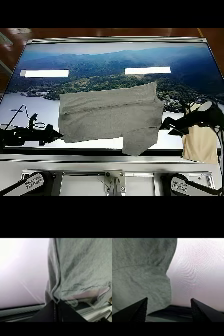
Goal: Fold the shirts.
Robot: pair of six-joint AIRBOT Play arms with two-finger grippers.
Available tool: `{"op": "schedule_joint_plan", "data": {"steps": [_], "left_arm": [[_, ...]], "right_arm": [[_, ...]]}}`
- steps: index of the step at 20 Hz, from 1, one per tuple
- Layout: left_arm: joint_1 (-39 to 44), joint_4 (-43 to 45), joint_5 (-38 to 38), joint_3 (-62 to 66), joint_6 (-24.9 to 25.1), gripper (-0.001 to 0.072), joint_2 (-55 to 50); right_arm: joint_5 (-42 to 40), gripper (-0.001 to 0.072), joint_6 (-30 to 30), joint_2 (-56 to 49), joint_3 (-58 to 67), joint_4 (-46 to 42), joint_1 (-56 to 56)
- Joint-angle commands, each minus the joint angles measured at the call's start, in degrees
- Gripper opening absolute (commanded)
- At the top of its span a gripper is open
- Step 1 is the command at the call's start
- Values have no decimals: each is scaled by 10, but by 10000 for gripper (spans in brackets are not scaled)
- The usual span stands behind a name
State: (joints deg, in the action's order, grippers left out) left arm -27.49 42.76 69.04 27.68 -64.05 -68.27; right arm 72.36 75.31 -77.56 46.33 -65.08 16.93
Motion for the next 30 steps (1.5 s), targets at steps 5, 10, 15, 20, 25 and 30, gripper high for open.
{"op": "schedule_joint_plan", "data": {"steps": [5, 10, 15, 20, 25, 30], "left_arm": [[-1, -52, 8, 2, 10, 39, 4], [-1, -60, 1, 17, 43, 38, 17], [0, -60, -75, 83, 84, 37, 87], [57, -60, -170, 111, 39, 37, 75], [110, -60, -301, 174, 16, 38, 19], [138, -60, -305, 278, 16, 38, -114]], "right_arm": [[-111, 504, -10, -52, -51, 47, -93], [-122, 68, -25, 0, -8, 49, -114], [-160, 66, -30, 70, 95, 50, -145], [-303, 66, 49, -3, 171, 52, -190], [-341, 67, 72, -110, 292, 52, -189], [-347, 67, 87, -205, 372, 50, -188]]}}
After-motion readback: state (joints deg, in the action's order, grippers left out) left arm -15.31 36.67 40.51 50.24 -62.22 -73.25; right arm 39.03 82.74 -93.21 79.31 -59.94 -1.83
